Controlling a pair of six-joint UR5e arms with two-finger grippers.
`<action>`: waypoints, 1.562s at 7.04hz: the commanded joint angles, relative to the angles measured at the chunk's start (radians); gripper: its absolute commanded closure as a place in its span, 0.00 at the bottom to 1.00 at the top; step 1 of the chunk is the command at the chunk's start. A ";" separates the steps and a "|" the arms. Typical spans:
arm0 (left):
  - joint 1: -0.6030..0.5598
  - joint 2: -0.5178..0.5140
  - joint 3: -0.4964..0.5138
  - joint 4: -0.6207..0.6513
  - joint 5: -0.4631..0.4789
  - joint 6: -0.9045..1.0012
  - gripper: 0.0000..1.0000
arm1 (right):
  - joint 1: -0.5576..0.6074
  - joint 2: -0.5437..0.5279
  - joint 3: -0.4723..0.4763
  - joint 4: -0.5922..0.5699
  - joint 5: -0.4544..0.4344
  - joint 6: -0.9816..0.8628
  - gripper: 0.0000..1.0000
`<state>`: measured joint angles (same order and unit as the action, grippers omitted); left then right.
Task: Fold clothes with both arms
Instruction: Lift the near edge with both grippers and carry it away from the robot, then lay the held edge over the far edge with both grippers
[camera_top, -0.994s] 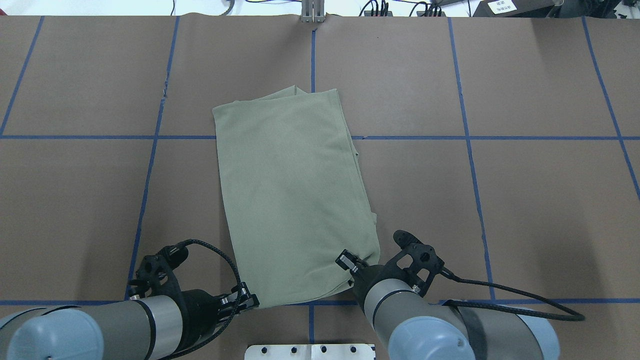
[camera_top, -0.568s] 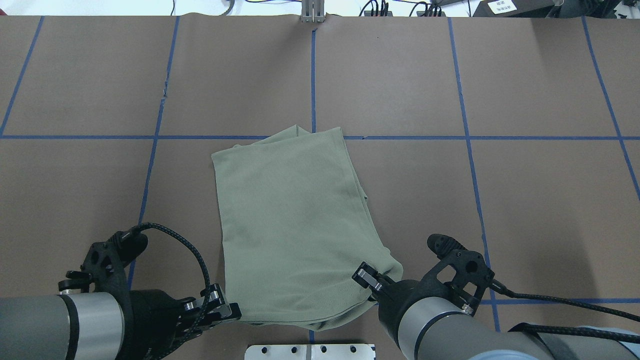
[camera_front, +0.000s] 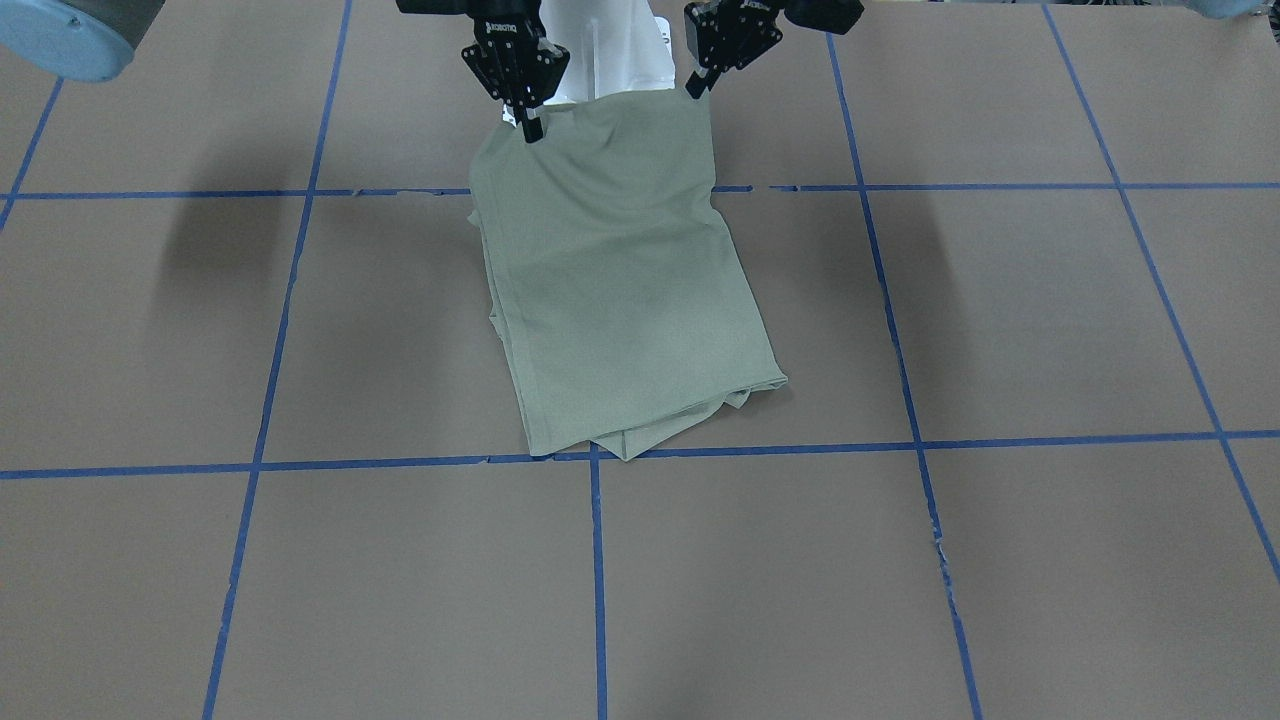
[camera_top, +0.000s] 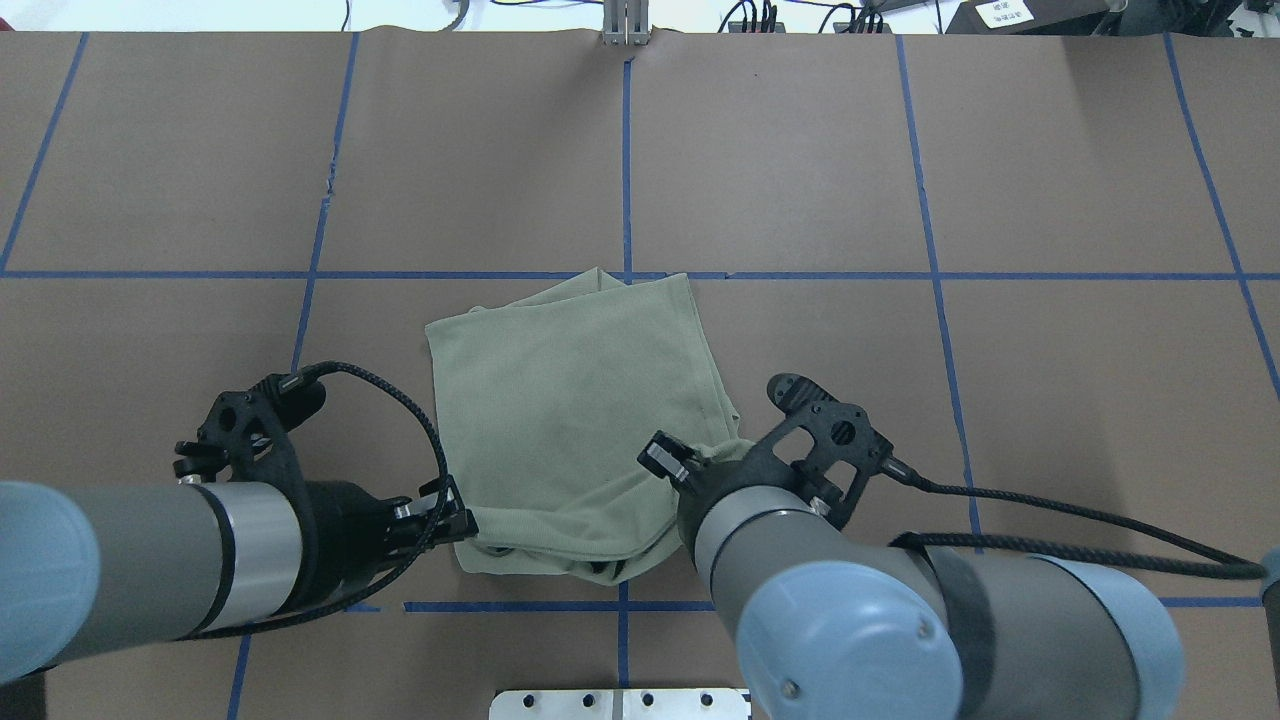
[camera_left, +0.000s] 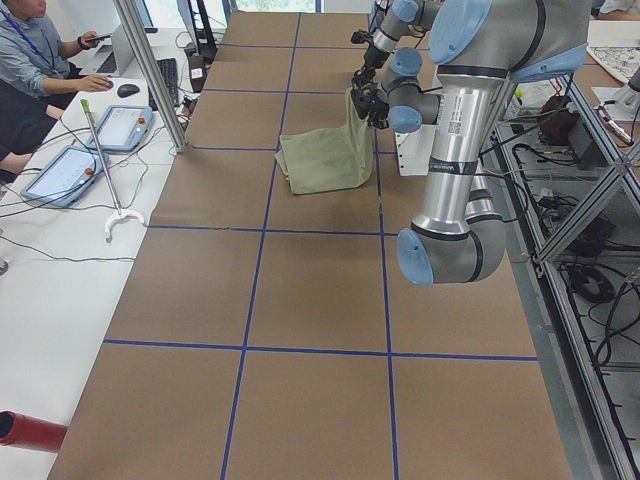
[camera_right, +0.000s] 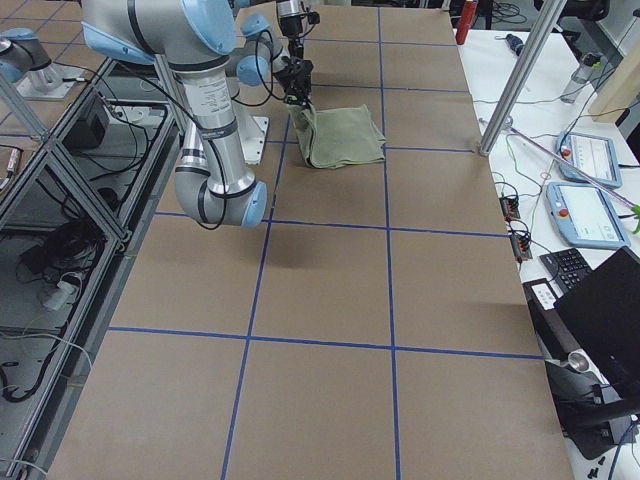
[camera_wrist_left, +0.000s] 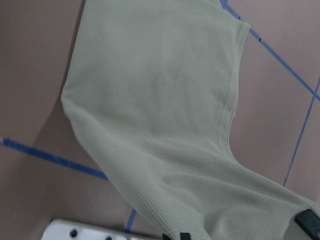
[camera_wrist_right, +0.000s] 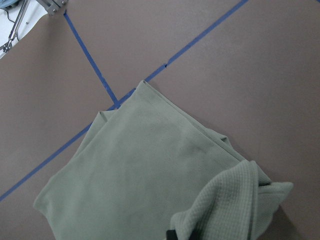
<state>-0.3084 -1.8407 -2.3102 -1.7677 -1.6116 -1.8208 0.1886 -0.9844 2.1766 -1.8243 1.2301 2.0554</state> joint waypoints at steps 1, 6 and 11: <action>-0.131 -0.074 0.162 -0.007 -0.005 0.125 1.00 | 0.136 0.053 -0.243 0.199 0.075 -0.078 1.00; -0.234 -0.141 0.479 -0.140 0.001 0.201 1.00 | 0.253 0.256 -0.722 0.388 0.134 -0.129 1.00; -0.253 -0.152 0.543 -0.165 0.002 0.271 1.00 | 0.284 0.263 -0.807 0.459 0.134 -0.158 1.00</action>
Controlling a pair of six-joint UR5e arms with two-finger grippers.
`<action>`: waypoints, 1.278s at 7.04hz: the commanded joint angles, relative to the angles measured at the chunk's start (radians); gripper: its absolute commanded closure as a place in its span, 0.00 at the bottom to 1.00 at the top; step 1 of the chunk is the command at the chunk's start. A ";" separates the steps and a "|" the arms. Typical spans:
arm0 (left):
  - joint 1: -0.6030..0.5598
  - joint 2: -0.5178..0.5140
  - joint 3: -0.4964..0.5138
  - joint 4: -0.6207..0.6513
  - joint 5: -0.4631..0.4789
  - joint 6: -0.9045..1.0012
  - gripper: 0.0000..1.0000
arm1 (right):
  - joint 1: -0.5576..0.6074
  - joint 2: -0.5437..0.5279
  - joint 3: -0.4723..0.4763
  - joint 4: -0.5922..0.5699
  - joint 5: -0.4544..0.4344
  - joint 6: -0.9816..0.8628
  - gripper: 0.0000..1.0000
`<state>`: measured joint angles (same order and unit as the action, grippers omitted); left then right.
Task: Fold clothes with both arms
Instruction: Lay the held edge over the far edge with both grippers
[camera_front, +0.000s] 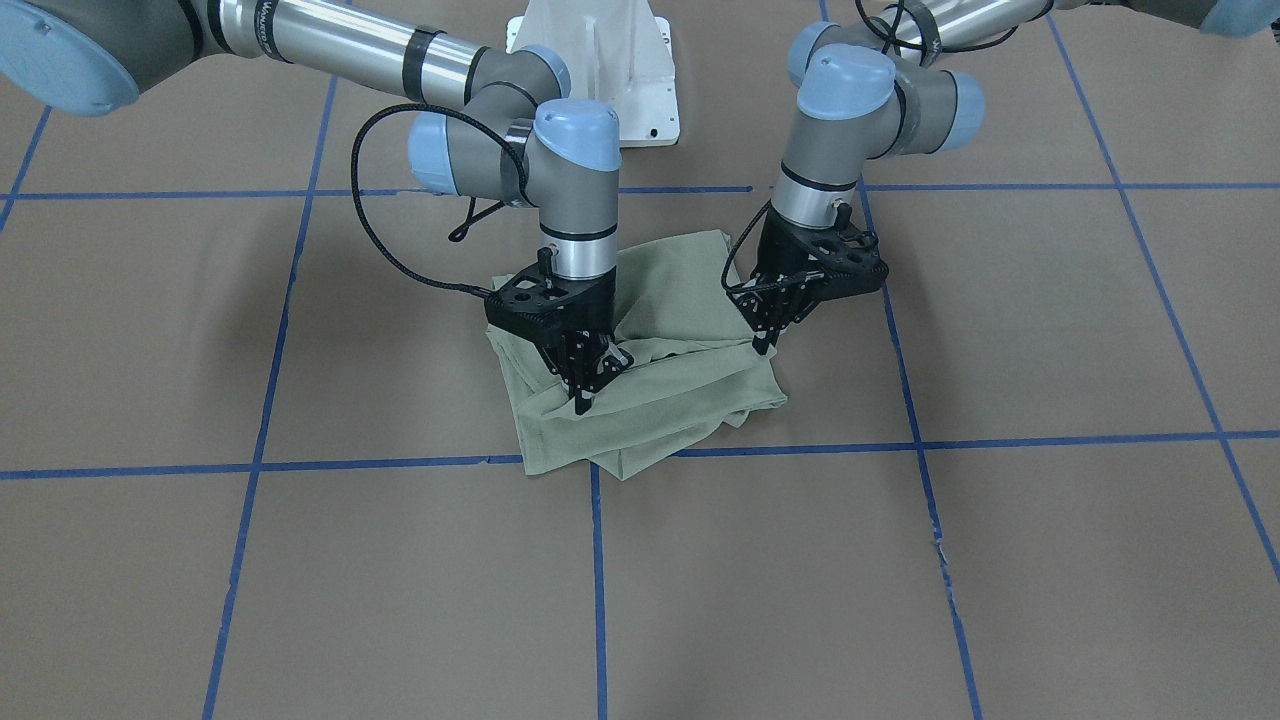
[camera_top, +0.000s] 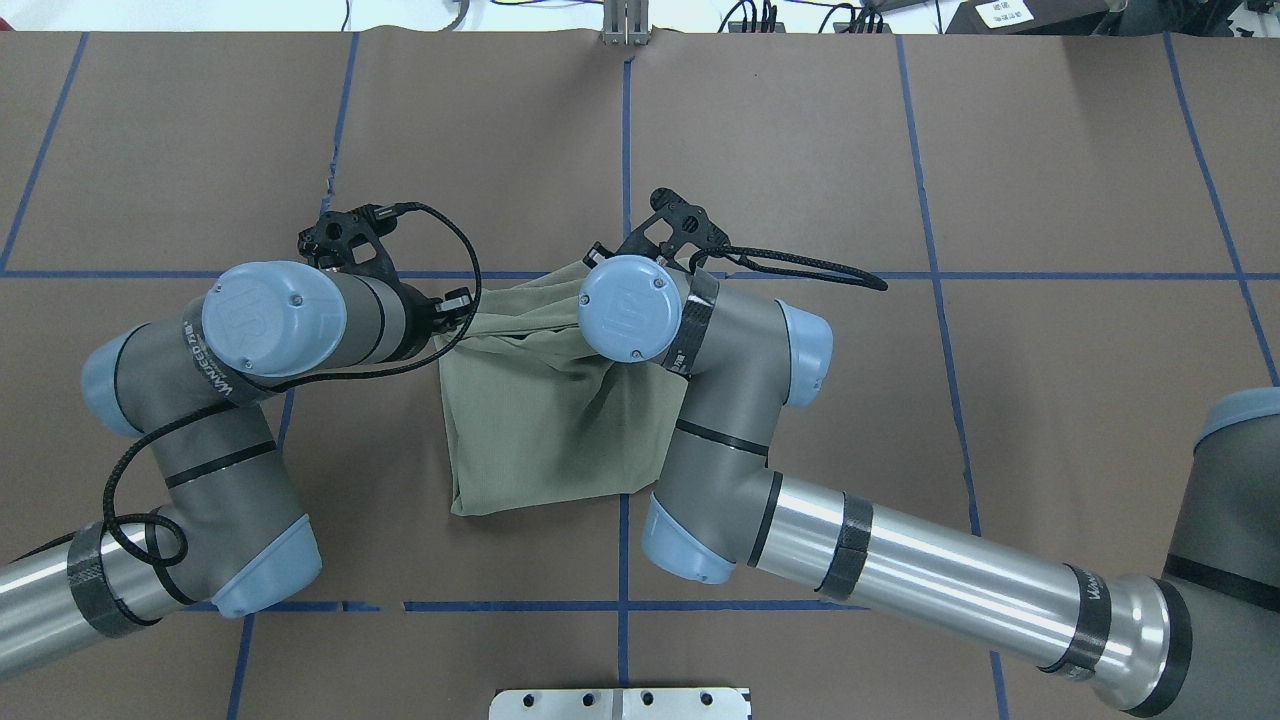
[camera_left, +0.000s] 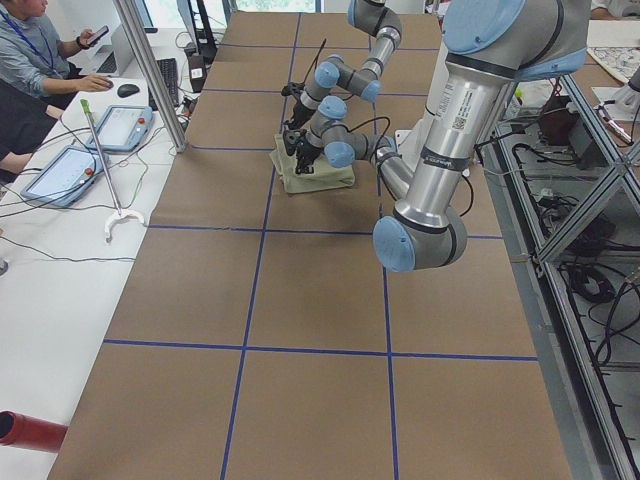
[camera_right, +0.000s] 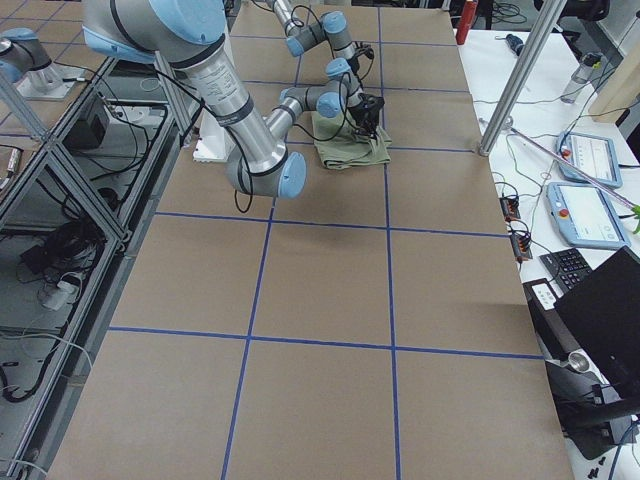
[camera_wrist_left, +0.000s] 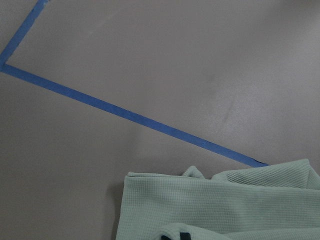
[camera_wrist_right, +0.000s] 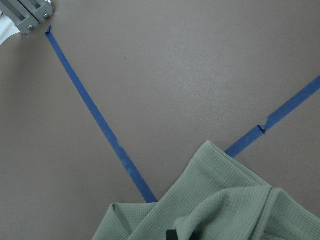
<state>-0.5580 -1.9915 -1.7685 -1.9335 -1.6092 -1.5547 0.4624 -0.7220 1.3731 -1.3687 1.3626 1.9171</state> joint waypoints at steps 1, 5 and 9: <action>-0.010 0.000 0.000 0.001 -0.001 0.008 1.00 | 0.021 0.001 -0.003 0.002 0.004 -0.035 0.90; -0.025 0.000 -0.025 0.001 -0.012 0.147 0.00 | 0.044 0.027 -0.009 -0.013 0.050 -0.253 0.00; -0.094 0.013 -0.042 0.001 -0.140 0.291 0.00 | -0.005 0.032 0.017 -0.044 0.173 -0.541 0.00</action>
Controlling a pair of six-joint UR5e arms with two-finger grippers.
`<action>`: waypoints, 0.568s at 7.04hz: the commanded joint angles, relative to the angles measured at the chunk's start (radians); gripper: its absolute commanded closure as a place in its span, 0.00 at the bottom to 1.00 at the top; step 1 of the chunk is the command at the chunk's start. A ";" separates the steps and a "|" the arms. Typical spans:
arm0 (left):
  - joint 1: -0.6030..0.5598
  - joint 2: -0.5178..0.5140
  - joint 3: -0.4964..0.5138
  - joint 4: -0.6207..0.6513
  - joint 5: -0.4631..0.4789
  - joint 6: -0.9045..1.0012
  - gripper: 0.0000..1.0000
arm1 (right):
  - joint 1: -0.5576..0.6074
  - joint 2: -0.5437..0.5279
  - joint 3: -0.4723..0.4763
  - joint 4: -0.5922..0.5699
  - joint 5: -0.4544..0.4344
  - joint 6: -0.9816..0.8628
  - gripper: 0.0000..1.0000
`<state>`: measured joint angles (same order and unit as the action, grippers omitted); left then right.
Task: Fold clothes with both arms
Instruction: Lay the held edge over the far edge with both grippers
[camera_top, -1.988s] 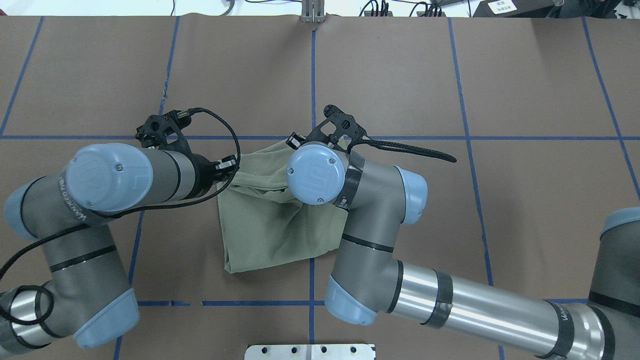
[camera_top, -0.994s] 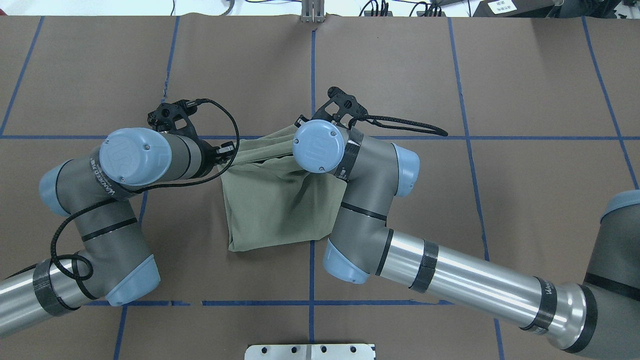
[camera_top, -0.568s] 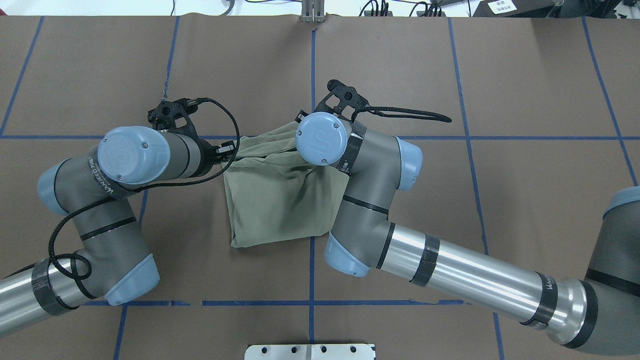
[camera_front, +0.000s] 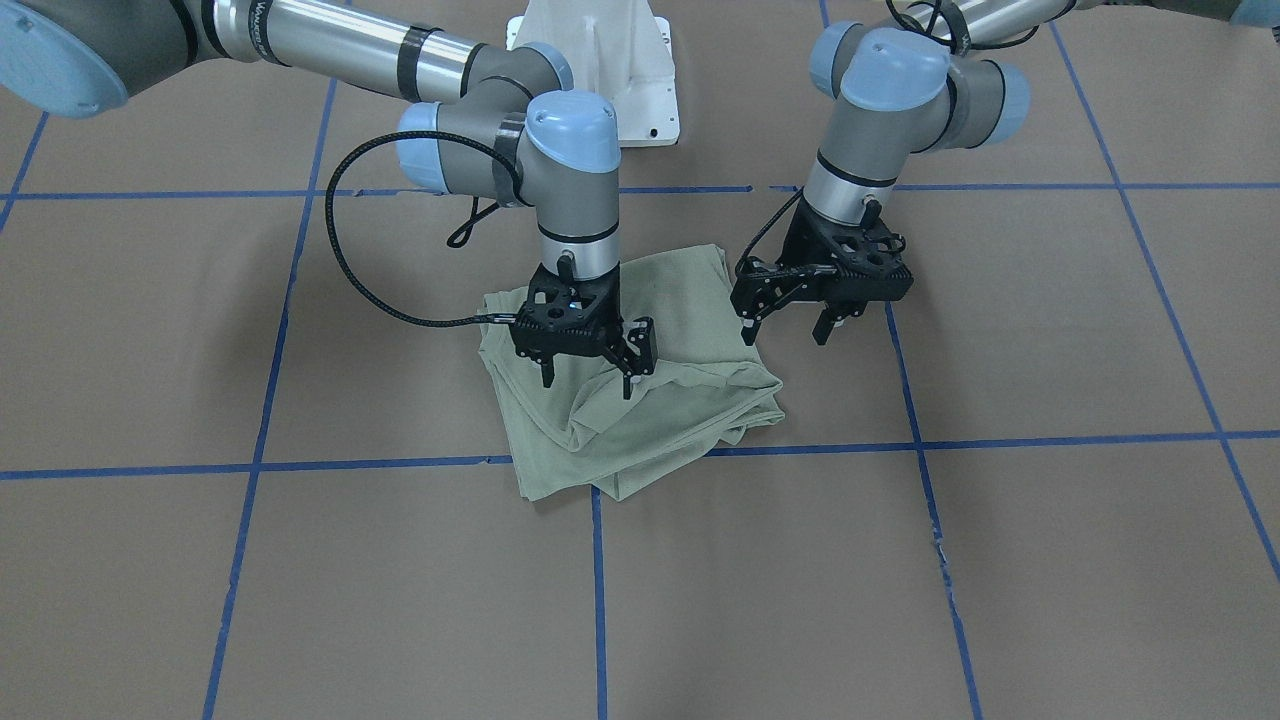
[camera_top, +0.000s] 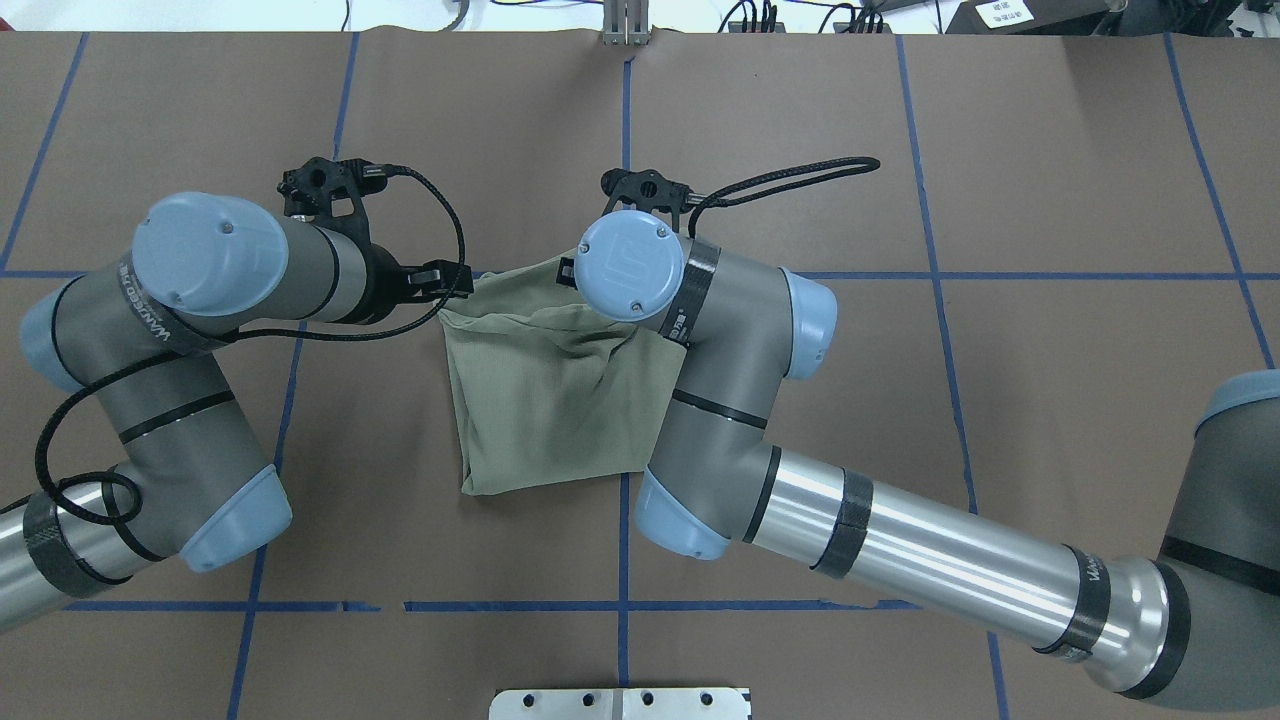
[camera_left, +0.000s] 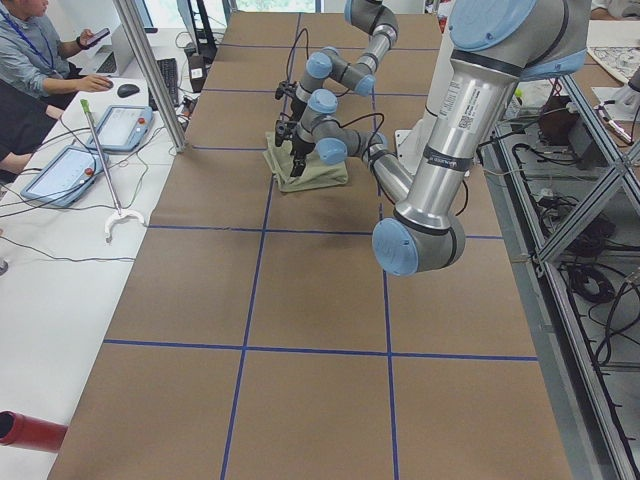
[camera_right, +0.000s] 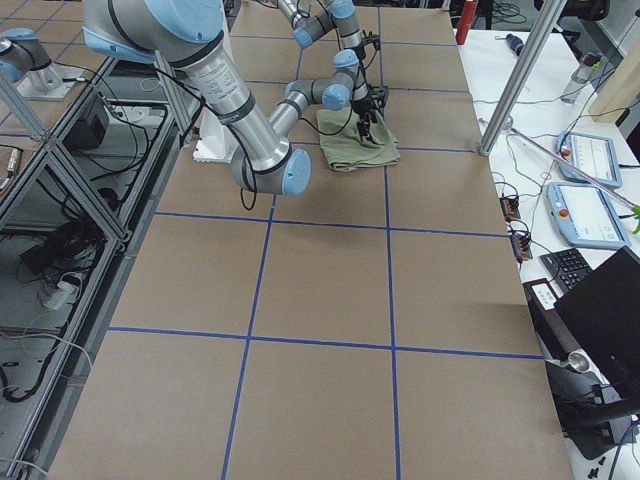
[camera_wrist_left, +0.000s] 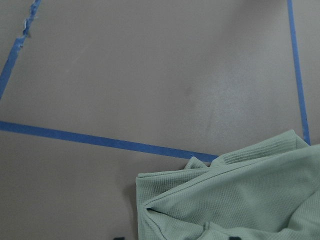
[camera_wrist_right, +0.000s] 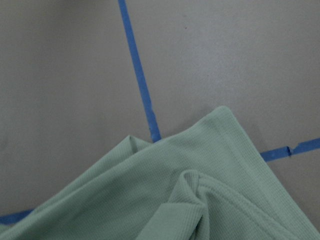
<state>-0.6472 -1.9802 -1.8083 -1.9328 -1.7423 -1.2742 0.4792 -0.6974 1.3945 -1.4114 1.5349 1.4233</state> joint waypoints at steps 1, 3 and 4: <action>-0.005 0.003 -0.003 0.000 -0.006 0.007 0.00 | 0.007 0.013 -0.011 -0.001 -0.001 -0.003 0.00; -0.005 0.004 -0.005 0.000 -0.006 0.007 0.00 | 0.029 0.032 -0.087 0.008 -0.040 0.127 0.14; -0.005 0.004 -0.005 0.000 -0.006 0.007 0.00 | 0.027 0.053 -0.132 0.012 -0.092 0.146 0.19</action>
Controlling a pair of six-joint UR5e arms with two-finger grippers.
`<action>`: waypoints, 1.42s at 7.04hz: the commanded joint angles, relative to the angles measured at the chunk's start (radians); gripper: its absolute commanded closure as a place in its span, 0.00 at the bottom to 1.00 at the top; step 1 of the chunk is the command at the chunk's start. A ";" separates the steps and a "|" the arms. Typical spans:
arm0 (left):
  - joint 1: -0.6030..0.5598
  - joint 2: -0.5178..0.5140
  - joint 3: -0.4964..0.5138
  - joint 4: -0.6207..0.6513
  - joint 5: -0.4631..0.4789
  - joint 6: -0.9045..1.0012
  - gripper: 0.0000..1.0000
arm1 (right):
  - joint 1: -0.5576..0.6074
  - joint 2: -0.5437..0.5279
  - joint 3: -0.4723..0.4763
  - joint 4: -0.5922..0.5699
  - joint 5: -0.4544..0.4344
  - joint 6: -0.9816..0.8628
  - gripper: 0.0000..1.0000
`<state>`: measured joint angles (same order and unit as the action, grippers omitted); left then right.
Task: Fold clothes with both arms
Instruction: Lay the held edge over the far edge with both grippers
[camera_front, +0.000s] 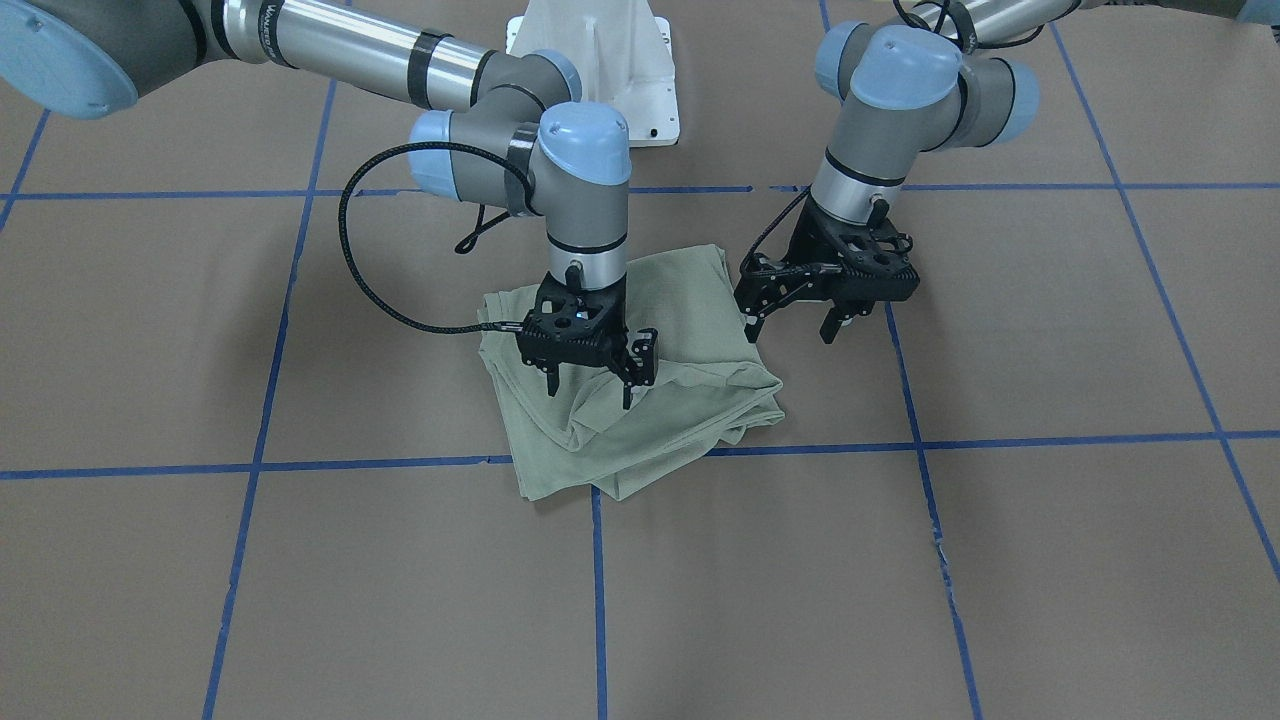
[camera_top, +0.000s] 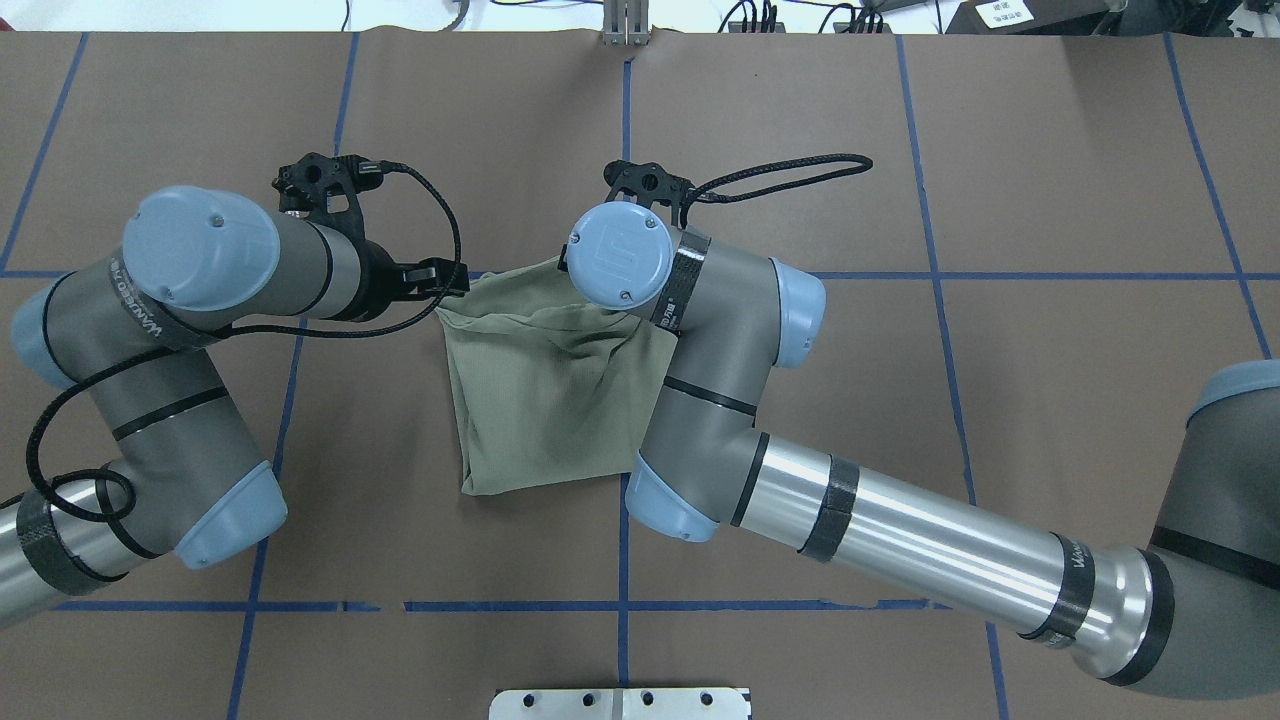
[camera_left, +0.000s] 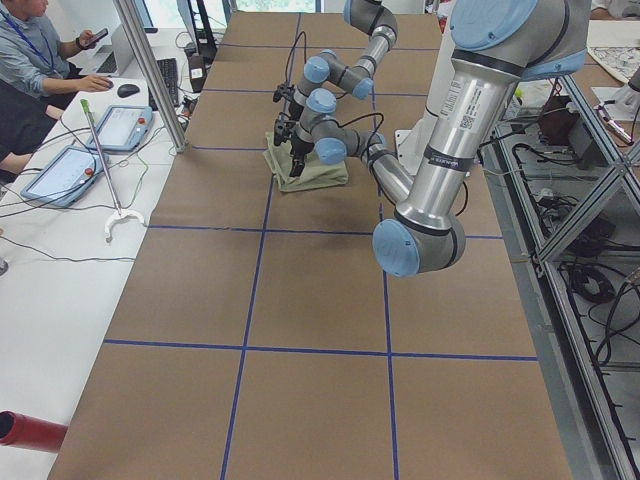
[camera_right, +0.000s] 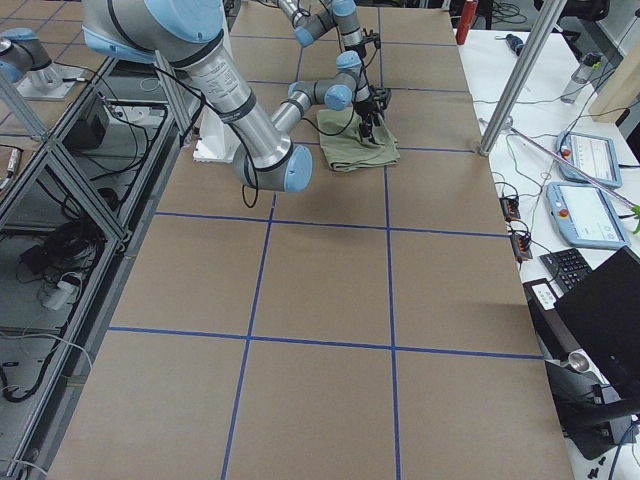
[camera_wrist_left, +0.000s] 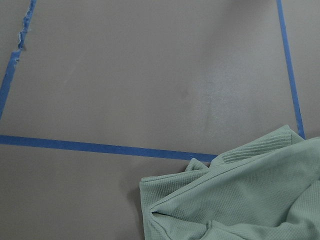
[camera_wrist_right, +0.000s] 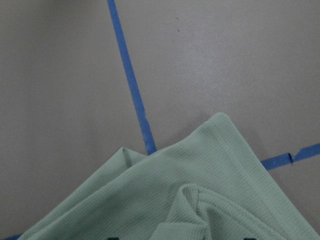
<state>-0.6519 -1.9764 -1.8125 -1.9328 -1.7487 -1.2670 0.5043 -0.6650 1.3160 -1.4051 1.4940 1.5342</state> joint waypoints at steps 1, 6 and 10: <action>0.001 0.002 -0.001 0.000 0.000 0.000 0.00 | -0.001 0.022 -0.061 0.009 -0.055 0.038 0.25; 0.003 0.004 0.001 0.000 0.000 -0.005 0.00 | -0.032 0.022 -0.061 0.011 -0.080 0.095 1.00; 0.003 0.005 0.001 -0.001 0.001 -0.012 0.00 | 0.059 0.028 -0.107 -0.011 -0.089 0.103 1.00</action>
<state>-0.6489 -1.9714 -1.8116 -1.9332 -1.7477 -1.2780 0.5417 -0.6371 1.2413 -1.4069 1.4121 1.6353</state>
